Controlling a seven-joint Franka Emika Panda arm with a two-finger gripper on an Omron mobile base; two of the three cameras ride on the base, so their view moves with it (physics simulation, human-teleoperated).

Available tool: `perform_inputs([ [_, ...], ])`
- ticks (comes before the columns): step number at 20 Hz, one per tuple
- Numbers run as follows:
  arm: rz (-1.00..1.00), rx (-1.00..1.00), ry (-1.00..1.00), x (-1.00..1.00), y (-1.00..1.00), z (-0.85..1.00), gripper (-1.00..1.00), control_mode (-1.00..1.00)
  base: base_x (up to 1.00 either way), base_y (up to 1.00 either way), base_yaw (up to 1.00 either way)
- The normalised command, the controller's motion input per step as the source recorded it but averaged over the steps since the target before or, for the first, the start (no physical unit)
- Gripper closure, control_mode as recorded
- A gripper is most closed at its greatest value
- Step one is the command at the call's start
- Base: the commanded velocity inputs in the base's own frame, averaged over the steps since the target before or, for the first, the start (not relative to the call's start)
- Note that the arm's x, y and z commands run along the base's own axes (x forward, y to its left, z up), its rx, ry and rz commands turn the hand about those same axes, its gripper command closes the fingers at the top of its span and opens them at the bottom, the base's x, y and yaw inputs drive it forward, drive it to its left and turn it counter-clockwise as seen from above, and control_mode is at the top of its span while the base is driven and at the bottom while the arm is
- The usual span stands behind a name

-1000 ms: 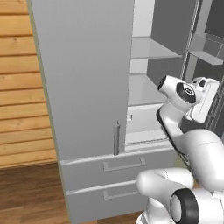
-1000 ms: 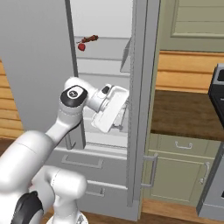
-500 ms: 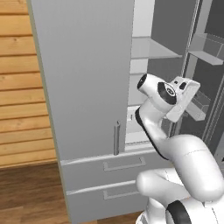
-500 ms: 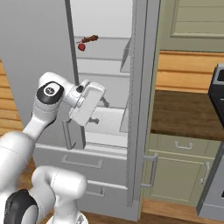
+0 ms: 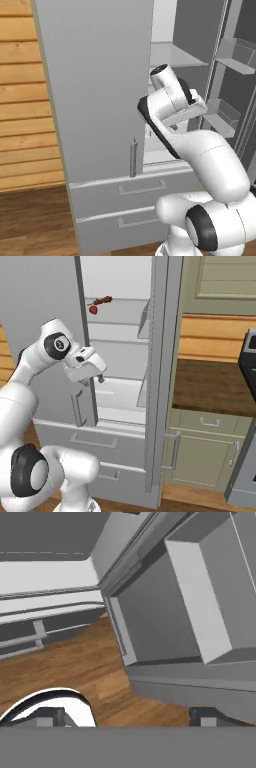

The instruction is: Take the strawberry from the fridge and place it on top of the pancake, located on the dining counter.

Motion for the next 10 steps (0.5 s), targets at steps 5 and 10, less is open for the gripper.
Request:
perform_inputs([
  [5,-0.31,0.82,-0.38,0.0,0.6,-0.64,-1.0,-1.0,0.0,0.0,0.0],
  [10,-0.08,0.29,-0.22,0.08,1.0,-0.78,-1.0,-1.0,0.0,0.0,0.0],
])
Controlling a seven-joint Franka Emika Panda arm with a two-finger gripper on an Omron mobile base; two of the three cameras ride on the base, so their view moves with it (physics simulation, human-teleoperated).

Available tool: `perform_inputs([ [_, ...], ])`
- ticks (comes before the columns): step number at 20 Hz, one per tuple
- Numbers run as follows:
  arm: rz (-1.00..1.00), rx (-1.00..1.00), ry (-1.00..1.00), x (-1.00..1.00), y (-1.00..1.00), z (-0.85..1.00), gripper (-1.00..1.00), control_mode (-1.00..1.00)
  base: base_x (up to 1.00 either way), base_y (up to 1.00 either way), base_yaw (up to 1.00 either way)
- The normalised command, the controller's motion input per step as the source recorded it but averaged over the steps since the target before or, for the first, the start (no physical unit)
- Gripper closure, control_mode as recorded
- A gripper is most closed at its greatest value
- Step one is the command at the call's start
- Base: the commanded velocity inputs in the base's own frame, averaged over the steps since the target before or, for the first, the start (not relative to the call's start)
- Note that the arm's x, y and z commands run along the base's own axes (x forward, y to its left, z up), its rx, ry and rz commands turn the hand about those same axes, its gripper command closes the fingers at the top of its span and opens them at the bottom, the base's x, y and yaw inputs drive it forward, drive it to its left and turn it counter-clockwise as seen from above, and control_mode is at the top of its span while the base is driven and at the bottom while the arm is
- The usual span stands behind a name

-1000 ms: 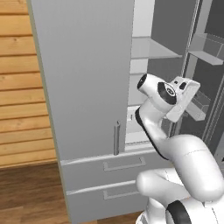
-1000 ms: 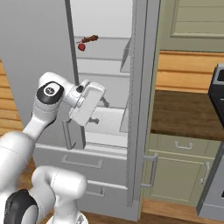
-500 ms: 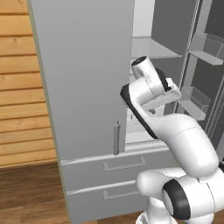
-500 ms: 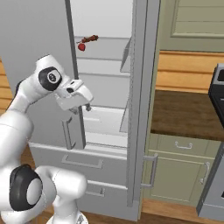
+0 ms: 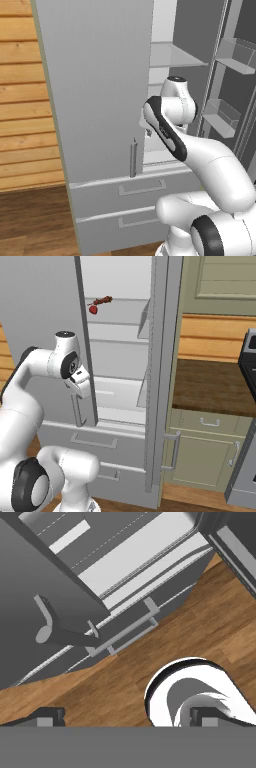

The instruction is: Take the strawberry from the fridge and place it on top of the pancake, located on the dining counter.

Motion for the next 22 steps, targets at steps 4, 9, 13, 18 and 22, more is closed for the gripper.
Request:
perform_inputs([
  [4,0.11,-0.02,0.0,0.41,0.69,-0.06,-1.0,-1.0,0.0,0.0,0.0],
  [9,0.19,-0.08,0.0,0.19,0.19,-0.02,-1.0,-1.0,0.0,0.0,0.0],
  [13,0.08,-0.24,0.0,0.35,0.03,-0.32,-1.0,-1.0,0.0,0.0,0.0],
  [18,0.18,-0.27,-0.01,0.64,0.11,-0.31,-1.0,-1.0,0.0,0.0,0.0],
  [22,0.23,-0.01,-0.03,0.66,0.03,-0.01,-1.0,-1.0,0.0,0.0,0.0],
])
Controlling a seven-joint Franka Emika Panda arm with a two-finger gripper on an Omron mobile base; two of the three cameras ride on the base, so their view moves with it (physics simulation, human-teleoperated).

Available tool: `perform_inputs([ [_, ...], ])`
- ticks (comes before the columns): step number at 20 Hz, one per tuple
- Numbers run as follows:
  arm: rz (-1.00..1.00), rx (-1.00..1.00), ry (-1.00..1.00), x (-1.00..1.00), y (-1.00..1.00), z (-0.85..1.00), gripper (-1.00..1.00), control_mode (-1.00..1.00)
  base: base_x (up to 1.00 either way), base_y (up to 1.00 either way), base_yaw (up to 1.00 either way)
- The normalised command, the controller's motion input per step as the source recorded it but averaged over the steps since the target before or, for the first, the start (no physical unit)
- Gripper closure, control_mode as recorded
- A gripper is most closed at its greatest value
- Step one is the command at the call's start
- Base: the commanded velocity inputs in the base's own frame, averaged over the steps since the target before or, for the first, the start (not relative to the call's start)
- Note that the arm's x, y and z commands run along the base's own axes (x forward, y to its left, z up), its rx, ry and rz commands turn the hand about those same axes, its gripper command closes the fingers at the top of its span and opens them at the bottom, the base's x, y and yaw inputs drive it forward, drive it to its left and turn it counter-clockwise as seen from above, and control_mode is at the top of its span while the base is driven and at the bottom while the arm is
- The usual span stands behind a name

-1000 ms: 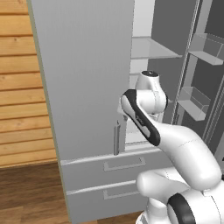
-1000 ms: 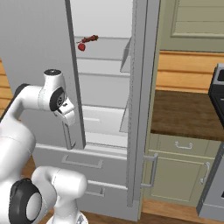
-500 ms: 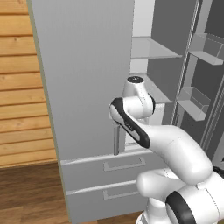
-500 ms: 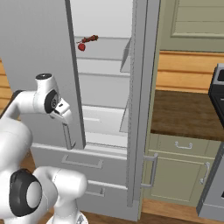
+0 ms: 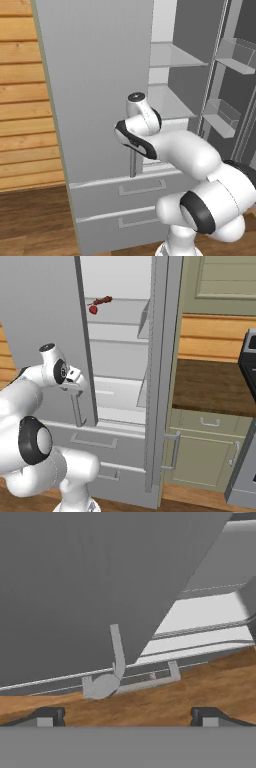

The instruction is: Take the strawberry from the fridge and place it on top of the pancake, located on the dining counter.

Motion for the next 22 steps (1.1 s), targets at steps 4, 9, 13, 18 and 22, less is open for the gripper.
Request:
perform_inputs([
  [4,0.23,0.0,0.0,0.66,0.01,-0.17,-1.0,-1.0,0.0,0.0,0.0],
  [9,0.09,0.02,0.0,0.12,0.1,-0.44,-1.0,-1.0,0.0,0.0,0.0],
  [13,-0.02,0.0,0.0,0.0,0.3,-0.37,-1.0,-1.0,0.0,0.0,0.0],
  [18,-0.04,0.0,-0.01,0.0,0.0,-0.27,-1.0,-1.0,0.0,0.0,0.0],
  [22,-0.01,0.01,-0.03,0.0,-0.14,-0.23,-1.0,-1.0,0.0,0.0,0.0],
])
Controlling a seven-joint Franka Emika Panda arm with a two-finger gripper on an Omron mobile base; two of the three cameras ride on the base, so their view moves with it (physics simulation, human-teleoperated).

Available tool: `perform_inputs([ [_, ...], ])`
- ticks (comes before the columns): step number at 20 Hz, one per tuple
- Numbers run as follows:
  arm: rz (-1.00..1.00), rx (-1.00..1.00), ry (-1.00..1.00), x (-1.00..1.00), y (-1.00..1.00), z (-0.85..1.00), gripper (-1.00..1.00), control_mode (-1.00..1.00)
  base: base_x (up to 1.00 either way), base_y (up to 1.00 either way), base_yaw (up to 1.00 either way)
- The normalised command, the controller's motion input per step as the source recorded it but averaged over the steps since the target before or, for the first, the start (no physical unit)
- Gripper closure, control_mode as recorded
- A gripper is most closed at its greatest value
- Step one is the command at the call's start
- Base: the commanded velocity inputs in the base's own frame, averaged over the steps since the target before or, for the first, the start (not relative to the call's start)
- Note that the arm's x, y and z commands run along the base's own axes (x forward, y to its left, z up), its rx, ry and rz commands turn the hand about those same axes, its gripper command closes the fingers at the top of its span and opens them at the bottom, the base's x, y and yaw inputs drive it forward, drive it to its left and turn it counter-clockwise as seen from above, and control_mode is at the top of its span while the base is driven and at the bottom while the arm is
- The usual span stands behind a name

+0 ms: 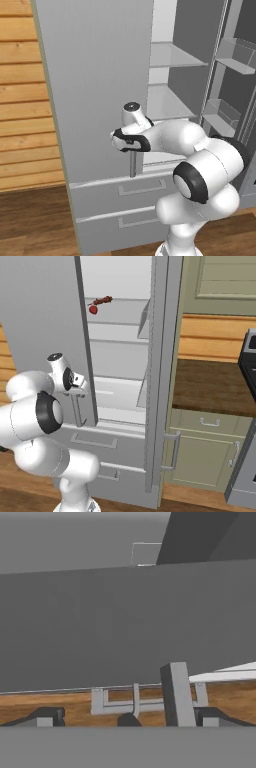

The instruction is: Take the strawberry from the fridge and place it on top of the pancake, located on the dining counter.

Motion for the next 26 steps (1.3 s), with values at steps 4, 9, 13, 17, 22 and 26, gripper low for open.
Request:
perform_inputs([
  [4,0.0,0.01,-0.03,-0.01,-0.03,-0.1,1.0,-1.0,0.0,0.0,0.0],
  [9,0.0,0.01,-0.02,-0.15,-0.01,-0.03,1.0,-1.0,0.0,0.0,0.0],
  [13,-0.1,0.01,0.0,-0.47,0.01,0.0,1.0,-1.0,0.0,0.0,0.0],
  [17,-0.2,0.0,0.0,-0.54,0.43,-0.04,1.0,-1.0,0.0,0.0,0.0],
  [22,-0.19,0.0,0.01,-0.61,0.36,-0.01,1.0,-1.0,0.0,0.0,0.0],
  [26,-0.16,0.0,0.02,-0.59,0.46,-0.09,1.0,-1.0,0.0,0.0,0.0],
])
